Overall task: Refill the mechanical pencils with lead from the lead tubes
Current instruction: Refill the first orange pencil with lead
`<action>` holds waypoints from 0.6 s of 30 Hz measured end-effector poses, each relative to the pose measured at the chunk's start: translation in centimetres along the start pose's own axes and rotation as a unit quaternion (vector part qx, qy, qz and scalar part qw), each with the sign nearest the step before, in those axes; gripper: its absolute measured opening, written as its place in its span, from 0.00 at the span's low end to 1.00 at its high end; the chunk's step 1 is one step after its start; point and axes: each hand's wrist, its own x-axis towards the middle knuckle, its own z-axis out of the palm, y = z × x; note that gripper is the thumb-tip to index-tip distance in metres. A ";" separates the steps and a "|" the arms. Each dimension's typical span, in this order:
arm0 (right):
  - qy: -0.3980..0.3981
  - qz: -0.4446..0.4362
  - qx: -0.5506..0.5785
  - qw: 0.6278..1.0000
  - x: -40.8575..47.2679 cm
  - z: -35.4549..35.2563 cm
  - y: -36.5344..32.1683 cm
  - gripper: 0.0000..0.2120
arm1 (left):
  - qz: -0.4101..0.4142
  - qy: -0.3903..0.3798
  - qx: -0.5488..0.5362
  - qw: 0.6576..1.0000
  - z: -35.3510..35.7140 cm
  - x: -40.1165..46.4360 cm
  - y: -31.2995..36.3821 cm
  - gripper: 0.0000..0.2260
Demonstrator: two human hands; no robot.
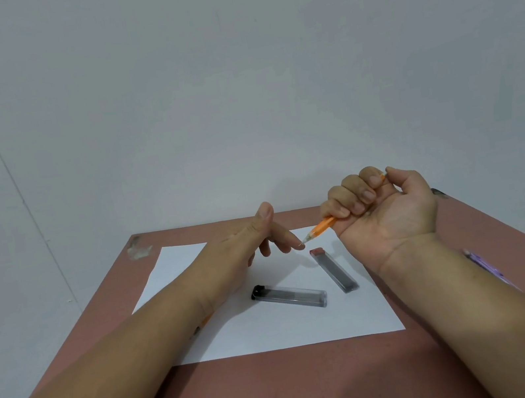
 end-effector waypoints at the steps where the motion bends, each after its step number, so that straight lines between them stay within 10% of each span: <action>1: 0.000 -0.001 0.000 1.000 0.0 0.0 0.0 0.10 | 0.000 0.001 0.000 1.000 0.0 0.0 0.0 0.31; 18: 0.009 0.007 0.015 1.000 0.1 -0.1 0.0 0.15 | -0.013 -0.006 0.004 1.000 0.0 -0.3 0.3 0.31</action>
